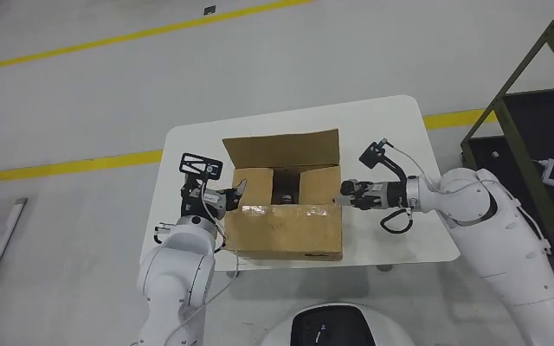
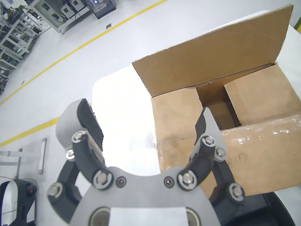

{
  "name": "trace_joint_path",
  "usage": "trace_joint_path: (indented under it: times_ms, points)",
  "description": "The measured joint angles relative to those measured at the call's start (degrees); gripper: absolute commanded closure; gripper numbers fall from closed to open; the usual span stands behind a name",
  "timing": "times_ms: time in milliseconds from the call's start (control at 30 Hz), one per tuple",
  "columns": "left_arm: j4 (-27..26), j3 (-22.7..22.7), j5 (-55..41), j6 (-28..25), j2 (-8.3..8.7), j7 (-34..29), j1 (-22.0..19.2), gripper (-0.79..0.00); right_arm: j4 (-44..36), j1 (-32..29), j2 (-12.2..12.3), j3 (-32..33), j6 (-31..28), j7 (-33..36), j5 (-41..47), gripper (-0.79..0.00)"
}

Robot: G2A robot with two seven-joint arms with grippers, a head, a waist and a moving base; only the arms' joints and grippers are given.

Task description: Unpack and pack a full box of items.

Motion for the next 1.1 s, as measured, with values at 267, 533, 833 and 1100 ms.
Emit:
trace_joint_path:
  times_ms: [267, 533, 833, 1100]
  points:
    - [-0.3, -0.2, -0.3, -0.3, 0.05, 0.9, 0.2, -0.785, 0.0, 0.0, 0.0, 0.0, 0.0, 0.0, 0.0, -0.785]
    - [-1.5, -4.5, -0.3, -1.1, 0.73, 17.4, 6.7, -0.785, -1.6, -1.5, 0.3, 0.0, 0.4, -3.2, -0.4, -0.785]
    - [-4.2, -9.2, -3.8, -2.1, 1.29, 24.1, 17.5, -0.785, -0.3, 0.0, 0.4, -2.0, 1.6, -4.2, 0.6, -0.474]
    - [-5.1, -10.8, -3.7, -2.0, 1.51, 24.5, 20.8, -0.785, 2.5, 3.6, -0.2, -7.2, 0.9, -3.0, 1.5, -0.296]
